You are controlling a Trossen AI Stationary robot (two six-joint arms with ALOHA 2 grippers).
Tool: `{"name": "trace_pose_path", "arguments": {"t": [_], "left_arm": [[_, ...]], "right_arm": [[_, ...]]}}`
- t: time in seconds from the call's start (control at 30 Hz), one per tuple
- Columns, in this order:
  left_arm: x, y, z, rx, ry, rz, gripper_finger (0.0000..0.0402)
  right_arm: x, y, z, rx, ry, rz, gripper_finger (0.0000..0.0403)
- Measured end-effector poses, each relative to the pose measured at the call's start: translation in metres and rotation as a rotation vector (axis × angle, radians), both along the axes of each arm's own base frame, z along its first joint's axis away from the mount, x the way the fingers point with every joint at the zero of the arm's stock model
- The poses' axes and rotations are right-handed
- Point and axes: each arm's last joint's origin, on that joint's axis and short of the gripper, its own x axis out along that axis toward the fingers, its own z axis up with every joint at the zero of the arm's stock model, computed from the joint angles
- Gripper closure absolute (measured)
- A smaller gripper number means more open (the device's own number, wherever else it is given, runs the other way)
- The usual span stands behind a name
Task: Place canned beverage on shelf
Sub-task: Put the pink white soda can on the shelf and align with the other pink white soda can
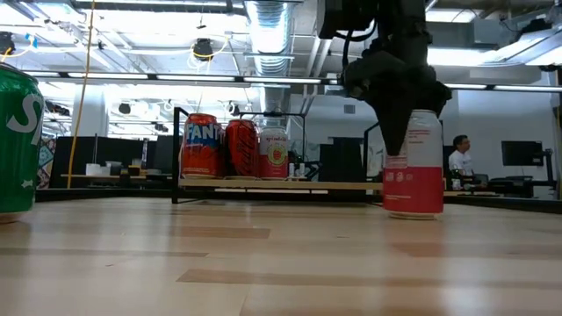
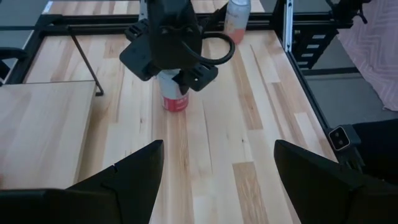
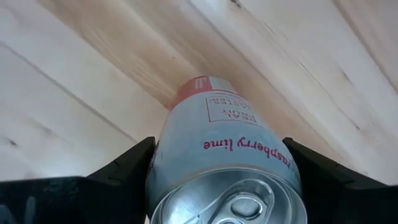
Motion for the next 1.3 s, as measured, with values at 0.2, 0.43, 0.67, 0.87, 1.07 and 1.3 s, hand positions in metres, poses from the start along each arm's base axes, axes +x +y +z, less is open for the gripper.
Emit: {"name": "trace_pose_path", "arguments": {"t": [0.2, 0.43, 0.67, 0.87, 1.07, 1.3], "left_arm": [[-0.001, 0.000, -0.001, -0.012, 0.012, 0.007, 0.0111], [-0.002, 0.000, -0.003, -0.002, 0.032, 0.002, 0.0111], [-0.002, 0.000, -0.003, -0.011, 0.036, 0.007, 0.0111], [-0.002, 0.000, -0.004, -0.010, 0.051, 0.008, 0.0111], [-0.003, 0.000, -0.006, -0.015, 0.069, 0.012, 0.0111], [-0.004, 0.000, -0.006, -0.015, 0.075, 0.012, 0.0111]], "right_arm": [[0.007, -0.009, 0.000, 0.008, -0.067, -0.035, 0.0111], [0.020, -0.013, 0.002, 0.022, -0.200, -0.079, 0.0111], [0.025, -0.015, 0.003, 0.030, -0.250, -0.020, 0.0111], [0.025, -0.016, 0.003, 0.033, -0.244, 0.012, 0.0111], [0.025, -0.016, 0.003, 0.031, -0.248, 0.024, 0.0101], [0.030, -0.016, 0.004, 0.029, -0.298, 0.040, 0.0051]]}}
